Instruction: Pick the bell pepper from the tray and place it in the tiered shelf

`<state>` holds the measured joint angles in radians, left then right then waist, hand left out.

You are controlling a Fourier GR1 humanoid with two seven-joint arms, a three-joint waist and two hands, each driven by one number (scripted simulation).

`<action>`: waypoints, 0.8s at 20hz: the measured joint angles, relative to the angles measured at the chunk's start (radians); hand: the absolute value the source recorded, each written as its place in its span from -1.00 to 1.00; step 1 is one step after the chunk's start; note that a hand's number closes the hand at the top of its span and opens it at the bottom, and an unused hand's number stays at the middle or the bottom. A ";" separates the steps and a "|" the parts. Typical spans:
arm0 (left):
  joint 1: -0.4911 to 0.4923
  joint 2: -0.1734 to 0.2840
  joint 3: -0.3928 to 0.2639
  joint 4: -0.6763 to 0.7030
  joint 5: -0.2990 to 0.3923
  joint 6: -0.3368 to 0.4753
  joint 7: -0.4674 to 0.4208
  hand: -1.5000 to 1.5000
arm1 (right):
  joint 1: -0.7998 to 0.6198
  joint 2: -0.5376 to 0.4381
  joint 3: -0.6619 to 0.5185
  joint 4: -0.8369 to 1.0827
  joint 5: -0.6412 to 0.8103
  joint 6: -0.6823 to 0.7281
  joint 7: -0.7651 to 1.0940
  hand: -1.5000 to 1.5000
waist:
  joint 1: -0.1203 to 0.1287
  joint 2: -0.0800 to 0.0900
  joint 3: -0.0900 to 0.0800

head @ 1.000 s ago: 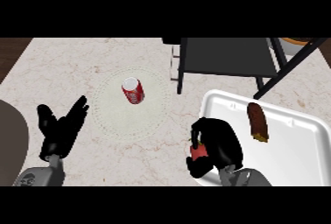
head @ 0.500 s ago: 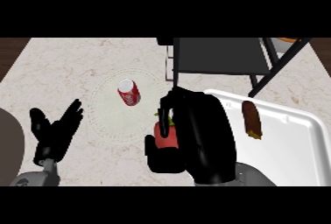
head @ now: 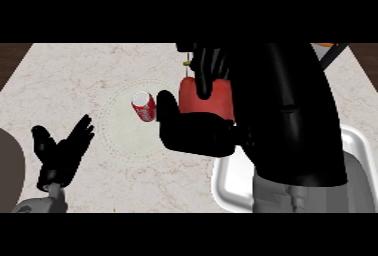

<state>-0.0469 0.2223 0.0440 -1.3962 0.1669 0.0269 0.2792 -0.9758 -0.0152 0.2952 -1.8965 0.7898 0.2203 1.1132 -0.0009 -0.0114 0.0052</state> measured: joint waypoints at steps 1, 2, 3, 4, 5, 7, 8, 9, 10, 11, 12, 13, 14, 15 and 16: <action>0.001 0.002 0.004 -0.003 0.002 0.000 0.002 0.00 | -0.019 -0.006 -0.029 0.015 -0.003 0.007 -0.006 1.00 | 0.000 0.001 0.000; 0.004 0.003 0.007 -0.003 0.004 -0.005 -0.004 0.00 | -0.038 -0.016 -0.064 0.029 -0.014 0.016 -0.013 1.00 | 0.000 0.001 0.000; 0.004 0.006 0.009 -0.001 0.004 -0.008 -0.007 0.00 | -0.067 -0.025 -0.100 0.053 -0.023 0.024 -0.019 1.00 | 0.001 0.002 0.000; 0.002 0.003 0.007 0.000 0.001 -0.005 -0.007 0.00 | -0.097 -0.031 -0.128 0.081 -0.025 0.029 -0.025 1.00 | 0.002 0.002 0.000; 0.004 0.004 0.009 0.000 0.004 -0.012 -0.013 0.00 | -0.128 -0.040 -0.155 0.100 -0.027 0.035 -0.028 1.00 | 0.002 0.003 0.000; 0.003 -0.003 0.007 0.000 0.000 -0.008 -0.019 0.00 | -0.181 -0.070 -0.224 0.157 -0.043 0.046 -0.046 1.00 | 0.004 0.004 0.000; 0.005 -0.007 0.003 -0.003 -0.005 -0.006 -0.023 0.00 | -0.205 -0.084 -0.254 0.186 -0.051 0.051 -0.055 1.00 | 0.005 0.004 0.000; -0.003 -0.004 0.004 0.003 -0.003 -0.009 -0.012 0.00 | -0.234 -0.092 -0.276 0.218 -0.055 0.054 -0.061 1.00 | 0.005 0.005 0.001; -0.003 -0.007 0.004 0.001 -0.005 -0.006 -0.012 0.00 | -0.249 -0.106 -0.295 0.246 -0.059 0.058 -0.073 1.00 | 0.006 0.005 0.001; -0.004 -0.010 0.003 0.006 -0.008 -0.007 -0.021 0.00 | -0.268 -0.128 -0.322 0.280 -0.070 0.065 -0.089 1.00 | 0.007 0.006 0.001; 0.001 -0.010 0.003 -0.002 -0.007 -0.011 -0.026 0.00 | -0.281 -0.145 -0.339 0.308 -0.076 0.072 -0.100 1.00 | 0.008 0.006 0.001; 0.001 -0.008 0.003 -0.007 -0.008 -0.010 -0.020 0.00 | -0.298 -0.158 -0.355 0.342 -0.083 0.078 -0.111 1.00 | 0.009 0.007 0.001; -0.001 -0.005 0.007 0.002 -0.007 -0.016 -0.025 0.00 | -0.319 -0.170 -0.368 0.373 -0.087 0.083 -0.119 1.00 | 0.009 0.007 0.001; -0.001 -0.005 0.009 0.000 -0.004 -0.018 -0.023 0.00 | -0.339 -0.189 -0.387 0.409 -0.097 0.091 -0.134 1.00 | 0.011 0.007 0.000; -0.003 -0.007 0.008 0.001 -0.007 -0.016 -0.021 0.00 | -0.354 -0.200 -0.397 0.438 -0.104 0.097 -0.143 1.00 | 0.011 0.008 0.001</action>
<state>-0.0497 0.2150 0.0516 -1.3956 0.1601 0.0111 0.2584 -1.3298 -0.2152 -0.1022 -1.4588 0.6855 0.3176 0.9698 0.0099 -0.0038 0.0057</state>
